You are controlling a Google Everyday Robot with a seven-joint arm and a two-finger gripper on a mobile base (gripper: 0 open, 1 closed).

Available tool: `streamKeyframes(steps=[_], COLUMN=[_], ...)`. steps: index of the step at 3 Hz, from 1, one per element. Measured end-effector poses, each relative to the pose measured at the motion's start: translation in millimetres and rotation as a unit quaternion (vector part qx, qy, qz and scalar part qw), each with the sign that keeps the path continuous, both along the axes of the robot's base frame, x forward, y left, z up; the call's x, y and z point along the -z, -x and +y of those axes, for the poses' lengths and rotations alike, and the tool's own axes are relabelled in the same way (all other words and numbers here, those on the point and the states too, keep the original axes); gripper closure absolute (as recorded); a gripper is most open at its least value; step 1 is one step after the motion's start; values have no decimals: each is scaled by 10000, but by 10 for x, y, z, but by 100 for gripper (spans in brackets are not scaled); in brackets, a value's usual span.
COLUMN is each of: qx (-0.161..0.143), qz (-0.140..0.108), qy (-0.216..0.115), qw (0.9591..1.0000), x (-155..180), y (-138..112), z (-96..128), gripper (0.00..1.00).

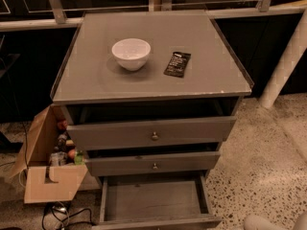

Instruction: Close bottom drawer

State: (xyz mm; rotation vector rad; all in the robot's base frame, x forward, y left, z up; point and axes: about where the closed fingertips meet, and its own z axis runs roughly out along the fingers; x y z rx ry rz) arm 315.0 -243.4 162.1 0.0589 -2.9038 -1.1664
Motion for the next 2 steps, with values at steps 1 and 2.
streamKeyframes(steps=[1,2], qx=[36,60], qz=[10,-155], qy=[-53,-231], qw=[10000,9996], x=[106,-57], y=[-149,-365], z=[164,477], gripper=[100,100])
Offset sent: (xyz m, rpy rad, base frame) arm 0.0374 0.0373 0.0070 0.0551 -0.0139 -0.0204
